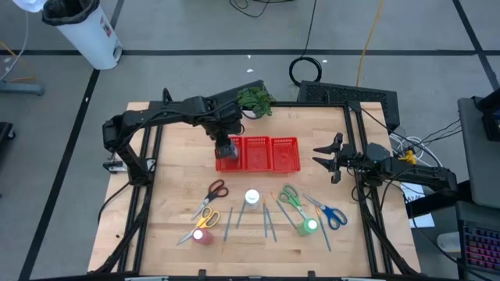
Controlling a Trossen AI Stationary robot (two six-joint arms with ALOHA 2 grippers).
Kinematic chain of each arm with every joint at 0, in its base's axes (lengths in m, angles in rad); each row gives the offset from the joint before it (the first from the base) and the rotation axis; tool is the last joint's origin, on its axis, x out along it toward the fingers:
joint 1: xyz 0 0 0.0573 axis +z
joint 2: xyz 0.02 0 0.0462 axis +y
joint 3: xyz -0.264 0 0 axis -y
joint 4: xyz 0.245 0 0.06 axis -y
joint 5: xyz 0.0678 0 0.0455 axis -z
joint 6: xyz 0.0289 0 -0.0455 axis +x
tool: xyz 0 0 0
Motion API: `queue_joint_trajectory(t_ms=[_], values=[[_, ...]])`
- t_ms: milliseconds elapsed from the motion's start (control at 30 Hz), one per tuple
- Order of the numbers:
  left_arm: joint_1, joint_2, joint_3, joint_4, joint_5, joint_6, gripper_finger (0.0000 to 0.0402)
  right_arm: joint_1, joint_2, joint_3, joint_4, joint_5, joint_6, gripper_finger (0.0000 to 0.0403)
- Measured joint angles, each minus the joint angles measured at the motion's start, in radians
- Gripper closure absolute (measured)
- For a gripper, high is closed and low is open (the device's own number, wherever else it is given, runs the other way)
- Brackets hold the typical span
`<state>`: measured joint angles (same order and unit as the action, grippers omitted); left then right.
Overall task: Pick & Place Paint Supplies
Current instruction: Put the blue paint bottle into the left red bin
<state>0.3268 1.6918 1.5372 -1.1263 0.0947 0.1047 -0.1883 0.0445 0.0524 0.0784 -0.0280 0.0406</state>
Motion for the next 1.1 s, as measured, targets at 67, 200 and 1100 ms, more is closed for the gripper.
queue_joint_trajectory(t_ms=[67, 200, 1100], values=[[0.005, -0.005, 0.000, -0.021, -0.014, -0.002, 0.0281, 0.000, 0.000, 0.000, 0.000, 0.000, 0.000, 0.0261], [0.023, -0.004, 0.001, -0.070, -0.017, -0.003, 0.0281, 0.000, 0.000, 0.000, 0.000, 0.000, 0.000, 0.0261], [0.076, 0.017, 0.001, 0.085, -0.008, 0.025, 0.0281, 0.000, 0.000, 0.000, 0.000, 0.000, 0.000, 0.0261]])
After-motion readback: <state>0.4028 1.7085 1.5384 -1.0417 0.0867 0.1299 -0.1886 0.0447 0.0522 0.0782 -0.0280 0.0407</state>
